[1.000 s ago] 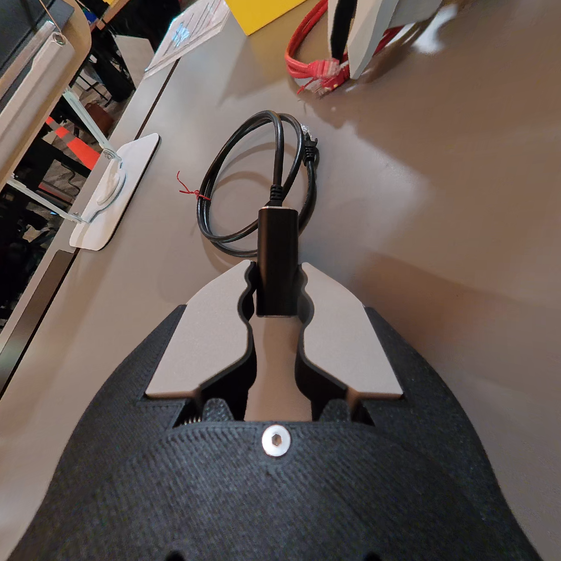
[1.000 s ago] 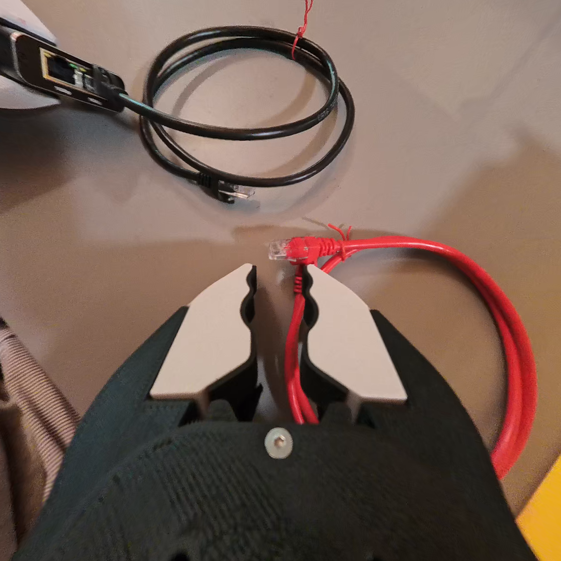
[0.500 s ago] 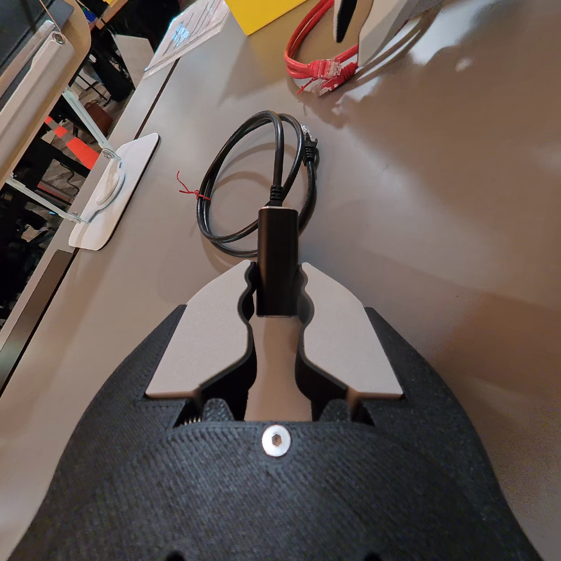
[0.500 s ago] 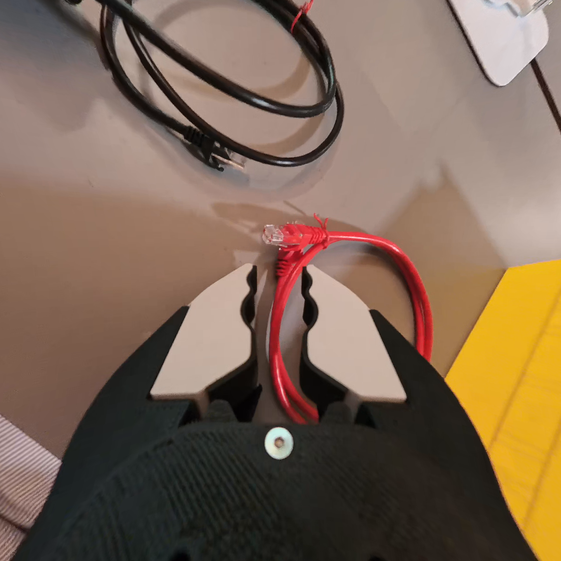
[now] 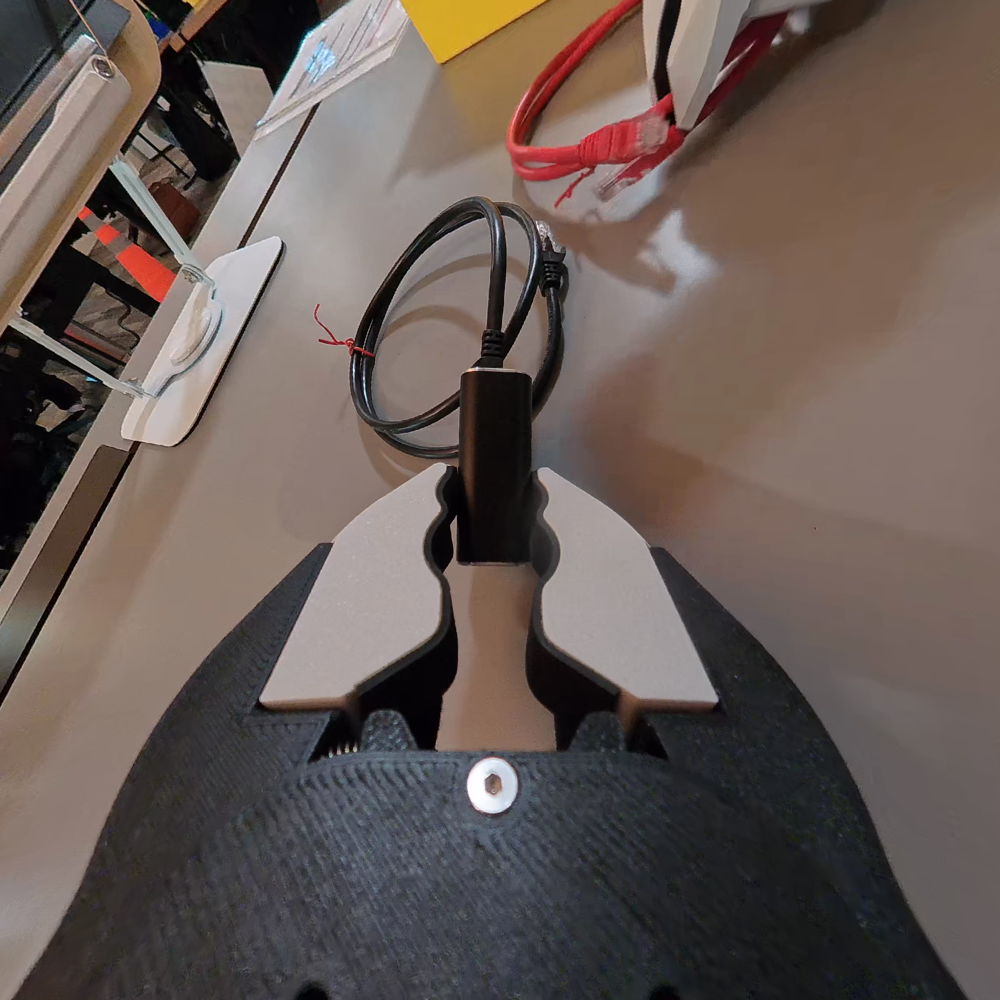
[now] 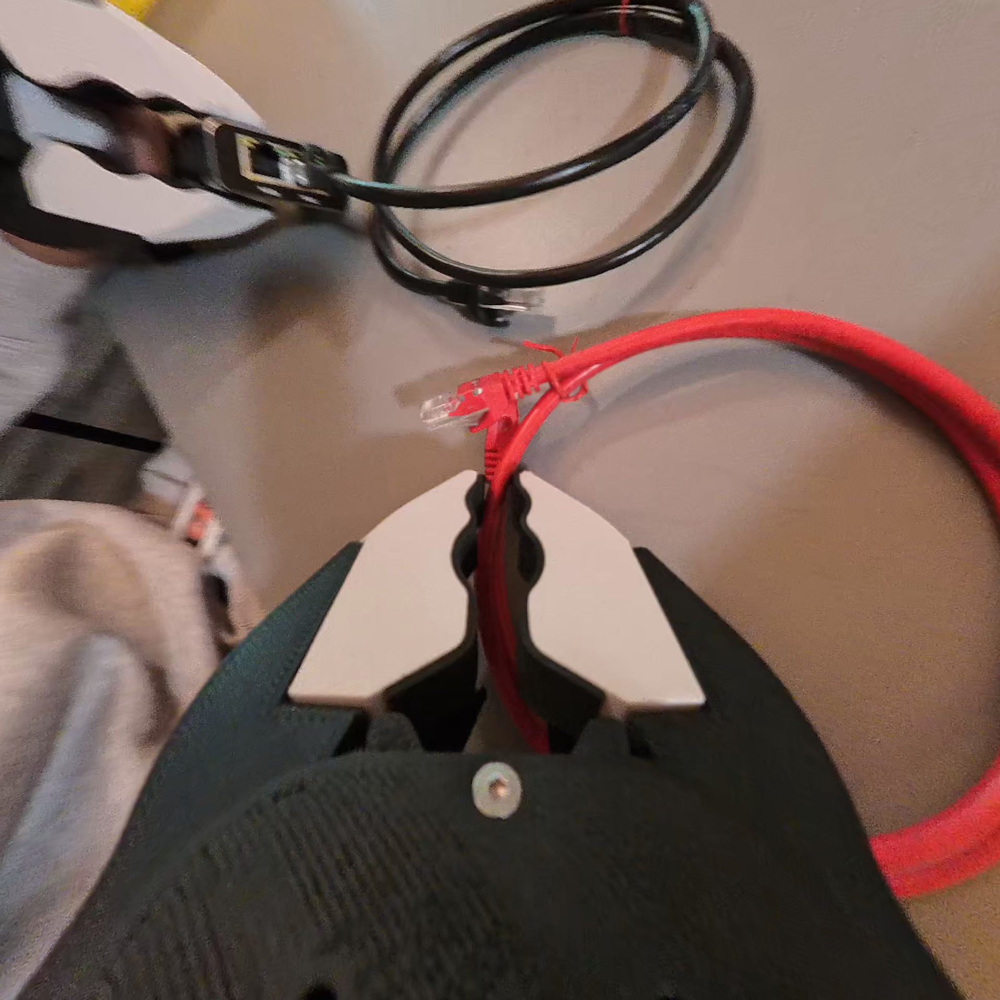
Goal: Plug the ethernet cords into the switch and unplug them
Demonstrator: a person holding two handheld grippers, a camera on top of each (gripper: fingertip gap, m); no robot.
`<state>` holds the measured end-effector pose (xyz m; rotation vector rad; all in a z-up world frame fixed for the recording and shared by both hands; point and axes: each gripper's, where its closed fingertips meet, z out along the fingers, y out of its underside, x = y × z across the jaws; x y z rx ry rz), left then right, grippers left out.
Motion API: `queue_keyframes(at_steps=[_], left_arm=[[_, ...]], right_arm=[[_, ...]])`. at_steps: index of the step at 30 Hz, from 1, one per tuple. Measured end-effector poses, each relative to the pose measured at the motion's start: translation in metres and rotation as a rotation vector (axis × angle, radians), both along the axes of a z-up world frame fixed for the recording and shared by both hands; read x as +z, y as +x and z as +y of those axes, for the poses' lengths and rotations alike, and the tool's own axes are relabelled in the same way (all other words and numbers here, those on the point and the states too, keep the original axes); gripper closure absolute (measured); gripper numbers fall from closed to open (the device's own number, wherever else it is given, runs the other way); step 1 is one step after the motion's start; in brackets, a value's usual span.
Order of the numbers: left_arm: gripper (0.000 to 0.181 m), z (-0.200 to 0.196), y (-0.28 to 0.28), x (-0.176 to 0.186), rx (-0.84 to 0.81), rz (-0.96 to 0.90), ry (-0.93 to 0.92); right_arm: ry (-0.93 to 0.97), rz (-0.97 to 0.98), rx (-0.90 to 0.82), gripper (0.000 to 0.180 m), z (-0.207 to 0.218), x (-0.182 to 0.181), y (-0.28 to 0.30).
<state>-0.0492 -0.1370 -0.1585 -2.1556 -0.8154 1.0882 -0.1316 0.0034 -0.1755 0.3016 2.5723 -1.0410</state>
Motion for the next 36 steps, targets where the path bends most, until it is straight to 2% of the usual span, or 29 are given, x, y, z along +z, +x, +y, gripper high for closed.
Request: queue_keyframes(at_steps=[1, 4, 9, 14, 20, 27, 29, 32, 36], left_arm=[[0.156, 0.0, 0.0, 0.0, 0.0, 0.0, 0.0], [0.156, 0.0, 0.0, 0.0, 0.0, 0.0, -0.001], [0.156, 0.001, 0.0, 0.0, -0.001, 0.001, -0.001], [0.156, 0.001, 0.0, 0.0, -0.002, 0.001, -0.001], [0.156, 0.001, 0.0, 0.0, -0.002, 0.001, -0.001], [0.156, 0.001, 0.0, 0.0, -0.001, 0.001, -0.003], [0.156, 0.001, 0.0, 0.0, -0.001, 0.001, -0.004], [0.156, 0.001, 0.0, 0.0, -0.002, 0.001, -0.004], [0.156, 0.001, 0.0, 0.0, -0.002, 0.001, -0.003]], right_arm=[[-0.022, -0.055, 0.012, 0.171, -0.001, 0.004, 0.005], [-0.082, -0.147, 0.043, 0.171, -0.005, 0.017, 0.015], [-0.127, -0.193, 0.082, 0.171, -0.006, 0.026, 0.022], [-0.063, -0.035, 0.123, 0.168, 0.0, 0.014, 0.017], [-0.225, -0.015, -0.018, 0.137, -0.018, 0.04, 0.008], [0.024, 0.23, -0.011, 0.104, -0.024, 0.002, 0.023], [0.096, 0.311, 0.005, 0.117, -0.022, -0.008, 0.021], [0.07, 0.337, 0.038, 0.137, -0.023, -0.003, 0.022], [-0.048, 0.188, 0.02, 0.141, -0.025, 0.015, 0.023]])
